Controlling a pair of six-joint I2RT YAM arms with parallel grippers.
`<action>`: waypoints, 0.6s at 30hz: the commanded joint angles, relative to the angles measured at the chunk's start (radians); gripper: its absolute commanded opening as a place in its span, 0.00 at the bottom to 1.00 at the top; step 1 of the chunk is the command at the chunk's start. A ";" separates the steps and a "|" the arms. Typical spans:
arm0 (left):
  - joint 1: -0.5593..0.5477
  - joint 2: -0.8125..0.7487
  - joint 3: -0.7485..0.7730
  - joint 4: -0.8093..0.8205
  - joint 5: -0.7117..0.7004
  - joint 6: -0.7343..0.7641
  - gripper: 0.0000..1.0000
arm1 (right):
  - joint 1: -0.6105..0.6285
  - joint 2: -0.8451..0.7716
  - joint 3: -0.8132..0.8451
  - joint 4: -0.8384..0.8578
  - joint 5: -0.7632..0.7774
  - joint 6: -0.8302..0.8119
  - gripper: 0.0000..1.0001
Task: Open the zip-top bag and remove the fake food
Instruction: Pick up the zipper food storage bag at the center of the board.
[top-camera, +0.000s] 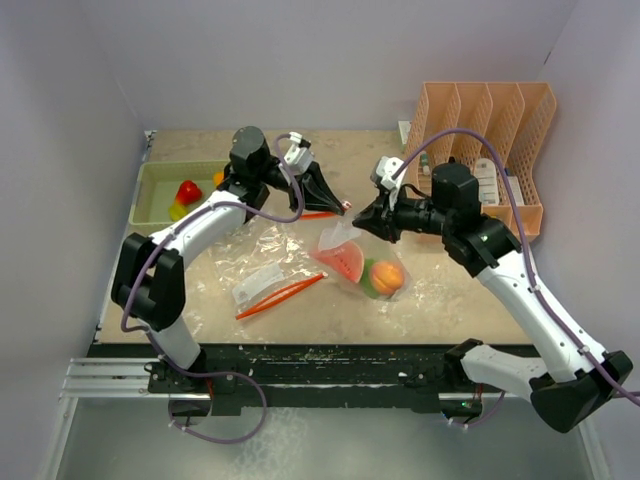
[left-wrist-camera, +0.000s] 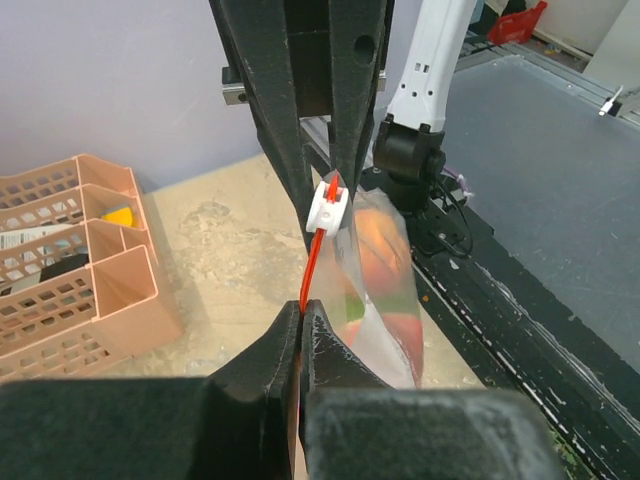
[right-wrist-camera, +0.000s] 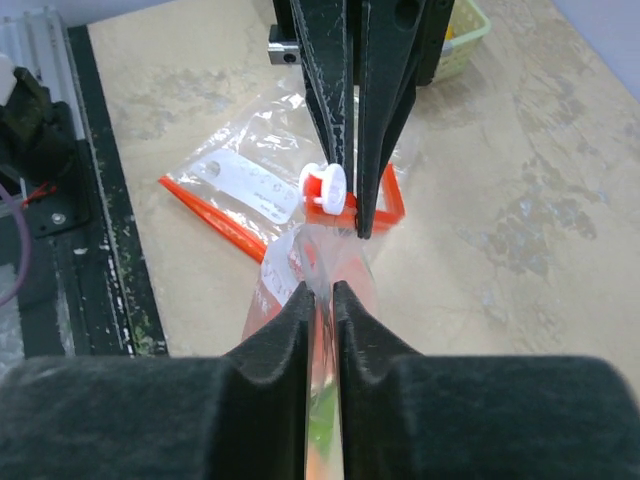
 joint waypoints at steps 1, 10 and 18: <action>0.019 0.005 0.051 0.093 0.029 -0.074 0.00 | -0.004 -0.028 -0.007 0.029 0.111 0.024 0.25; 0.026 0.041 0.074 0.077 -0.033 -0.095 0.00 | -0.004 0.012 -0.029 0.116 0.132 0.050 0.59; 0.028 0.034 0.065 0.074 -0.030 -0.085 0.00 | -0.003 0.059 -0.009 0.181 0.109 0.079 0.46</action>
